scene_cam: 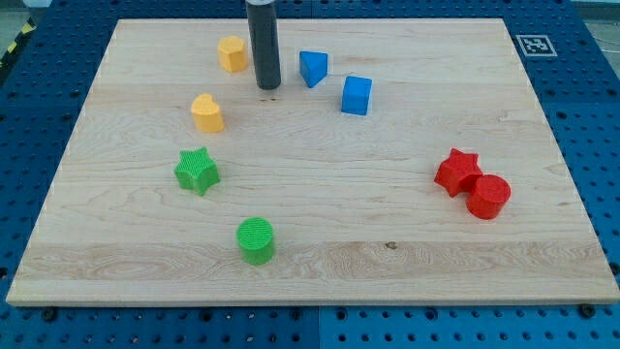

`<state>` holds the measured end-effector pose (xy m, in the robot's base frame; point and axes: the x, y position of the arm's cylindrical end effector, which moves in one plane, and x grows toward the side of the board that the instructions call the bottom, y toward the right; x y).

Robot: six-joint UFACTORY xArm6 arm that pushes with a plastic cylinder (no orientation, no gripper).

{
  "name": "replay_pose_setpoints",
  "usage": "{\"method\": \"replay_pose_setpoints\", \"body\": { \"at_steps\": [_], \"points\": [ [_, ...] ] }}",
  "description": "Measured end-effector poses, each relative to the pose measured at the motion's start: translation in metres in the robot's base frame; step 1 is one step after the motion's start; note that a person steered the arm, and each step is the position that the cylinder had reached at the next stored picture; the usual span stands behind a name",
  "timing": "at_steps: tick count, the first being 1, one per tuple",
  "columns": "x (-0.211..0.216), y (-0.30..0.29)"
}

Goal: Place the blue triangle towards the top of the blue cube

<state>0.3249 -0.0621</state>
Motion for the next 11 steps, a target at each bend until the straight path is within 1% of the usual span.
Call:
{"method": "replay_pose_setpoints", "body": {
  "at_steps": [1,2,5,7,11],
  "points": [
    [-0.026,0.000],
    [-0.040,0.006],
    [-0.040,0.052],
    [-0.040,0.027],
    [-0.019,0.087]
  ]
}}
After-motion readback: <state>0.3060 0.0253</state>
